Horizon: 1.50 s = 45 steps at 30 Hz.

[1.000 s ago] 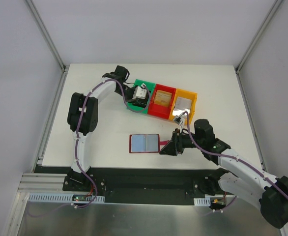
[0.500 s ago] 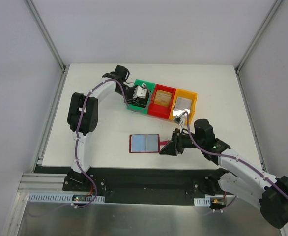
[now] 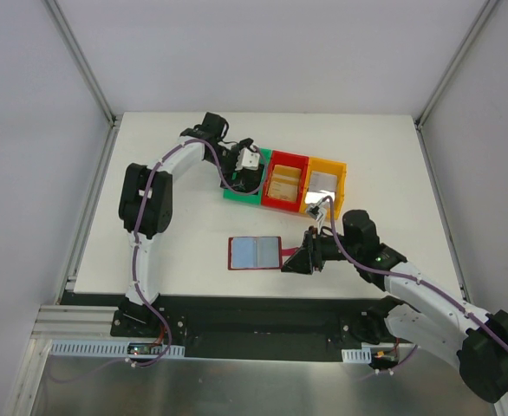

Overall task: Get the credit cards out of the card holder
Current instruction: Place the credit card in the storage box, then reset both arms

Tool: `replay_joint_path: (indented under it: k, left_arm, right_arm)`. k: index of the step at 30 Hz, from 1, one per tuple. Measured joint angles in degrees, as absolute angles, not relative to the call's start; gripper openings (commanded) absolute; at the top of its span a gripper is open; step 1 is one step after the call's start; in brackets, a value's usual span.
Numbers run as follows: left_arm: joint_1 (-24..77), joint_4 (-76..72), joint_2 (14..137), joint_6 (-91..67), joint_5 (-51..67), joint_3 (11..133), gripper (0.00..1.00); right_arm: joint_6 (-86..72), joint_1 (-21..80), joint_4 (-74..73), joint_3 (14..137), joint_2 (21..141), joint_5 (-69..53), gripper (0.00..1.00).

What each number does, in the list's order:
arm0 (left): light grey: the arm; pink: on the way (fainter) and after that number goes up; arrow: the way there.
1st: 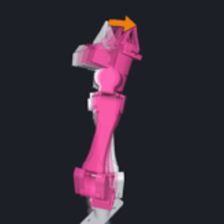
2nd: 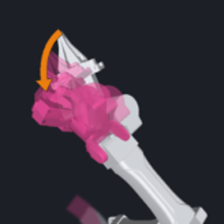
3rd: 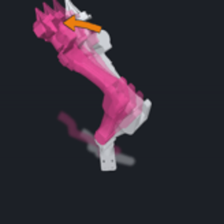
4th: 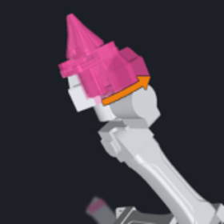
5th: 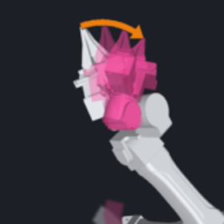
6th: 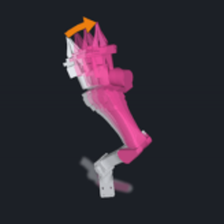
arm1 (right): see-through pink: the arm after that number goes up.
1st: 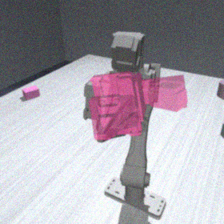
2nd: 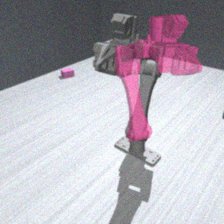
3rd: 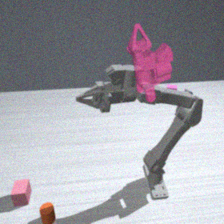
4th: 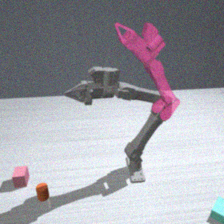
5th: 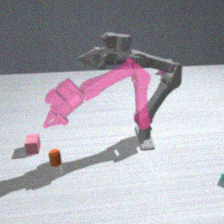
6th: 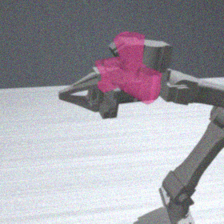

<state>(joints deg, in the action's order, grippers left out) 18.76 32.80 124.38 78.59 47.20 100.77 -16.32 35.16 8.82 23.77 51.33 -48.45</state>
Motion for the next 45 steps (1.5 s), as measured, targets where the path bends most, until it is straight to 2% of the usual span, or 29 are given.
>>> replay_joint_path:
  k: [17,26,30,34,38,41,45]
  left_arm:
    - [18.8,27.9,119.3,76.1,45.9,98.9,0.99]
    - [19.1,22.4,103.7,66.0,45.9,93.4,0.99]
    - [20.8,17.2,95.7,48.9,42.9,88.8,0.99]
    - [22.9,15.3,90.9,23.7,28.9,85.2,0.99]
    - [22.8,17.8,87.2,9.0,18.1,80.1,0.99]
    - [21.8,18.2,80.9,-1.8,9.0,70.3,0.99]
    - [17.3,18.8,71.8,-14.7,8.0,58.3,0.99]
  right_arm:
    - [-16.9,35.2,8.8,23.8,51.3,-48.4,0.45]
    - [-15.2,35.1,6.5,26.5,50.1,-47.9,0.48]
    - [-12.4,35.0,2.1,29.4,47.8,-45.2,0.49]
    - [-9.6,34.7,-3.4,32.6,45.6,-39.6,0.52]
    - [-7.6,34.6,-9.1,35.0,43.9,-31.8,0.54]
    - [-6.2,34.3,-13.7,36.4,42.2,-23.5,0.57]
    - [-5.0,34.0,-17.6,36.7,39.5,-12.4,0.59]
